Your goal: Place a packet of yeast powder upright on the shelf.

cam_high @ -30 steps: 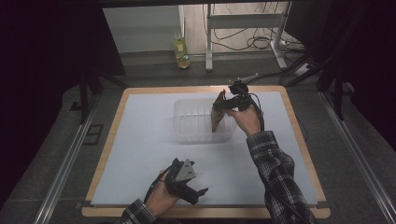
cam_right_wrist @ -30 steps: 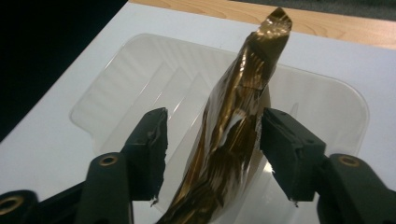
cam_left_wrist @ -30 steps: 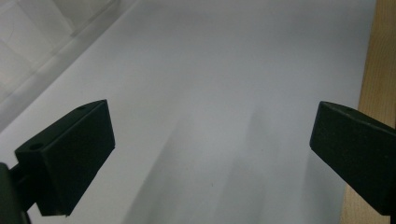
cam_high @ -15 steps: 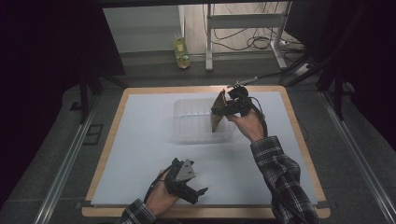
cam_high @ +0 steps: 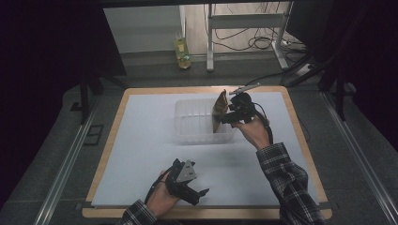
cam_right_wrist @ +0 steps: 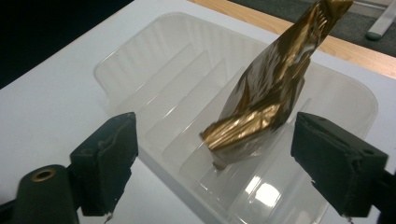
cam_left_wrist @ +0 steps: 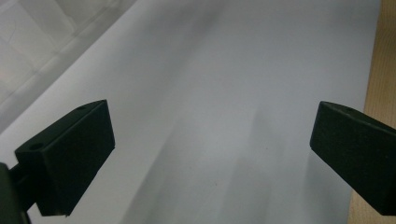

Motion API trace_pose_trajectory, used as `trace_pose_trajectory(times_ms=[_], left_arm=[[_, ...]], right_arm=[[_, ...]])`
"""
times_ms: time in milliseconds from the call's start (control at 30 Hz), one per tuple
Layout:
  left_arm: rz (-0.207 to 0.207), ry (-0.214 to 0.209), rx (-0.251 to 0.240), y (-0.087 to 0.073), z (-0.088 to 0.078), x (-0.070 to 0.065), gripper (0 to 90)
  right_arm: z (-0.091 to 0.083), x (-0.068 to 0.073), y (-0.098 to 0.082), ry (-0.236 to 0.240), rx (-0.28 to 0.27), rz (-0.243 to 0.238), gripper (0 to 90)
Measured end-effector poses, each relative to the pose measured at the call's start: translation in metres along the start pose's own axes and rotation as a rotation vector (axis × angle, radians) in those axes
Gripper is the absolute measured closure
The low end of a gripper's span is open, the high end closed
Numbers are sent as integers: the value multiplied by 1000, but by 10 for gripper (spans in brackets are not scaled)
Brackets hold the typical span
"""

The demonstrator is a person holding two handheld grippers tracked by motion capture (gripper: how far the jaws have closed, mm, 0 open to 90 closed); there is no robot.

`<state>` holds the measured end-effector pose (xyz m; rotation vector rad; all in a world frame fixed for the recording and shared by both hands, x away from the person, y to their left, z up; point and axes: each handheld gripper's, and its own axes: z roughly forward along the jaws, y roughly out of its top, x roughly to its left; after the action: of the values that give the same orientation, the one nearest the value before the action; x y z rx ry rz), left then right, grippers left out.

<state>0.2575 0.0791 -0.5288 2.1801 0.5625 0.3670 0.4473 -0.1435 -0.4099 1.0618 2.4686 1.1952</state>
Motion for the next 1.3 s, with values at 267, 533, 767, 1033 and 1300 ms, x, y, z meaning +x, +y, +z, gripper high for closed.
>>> trace_pose_trajectory(times_ms=[267, 533, 767, 1033, 1300], left_arm=[[5, -3, 1, -2, 2, 1, 0], [13, -8, -7, -2, 2, 0, 0], [22, -15, -7, -2, 2, 1, 0], [19, -15, -19, -2, 1, 2, 0], [10, -13, -35, -2, 0, 2, 0]], right_arm=[[-9, 7, -12, 1, 7, -27, 107], [-18, 13, -24, 9, 13, -62, 82], [-28, 19, -33, 12, 9, -98, 54], [-41, 25, -46, 8, 11, -129, 50], [-49, 28, -64, -6, -3, -167, 45]])
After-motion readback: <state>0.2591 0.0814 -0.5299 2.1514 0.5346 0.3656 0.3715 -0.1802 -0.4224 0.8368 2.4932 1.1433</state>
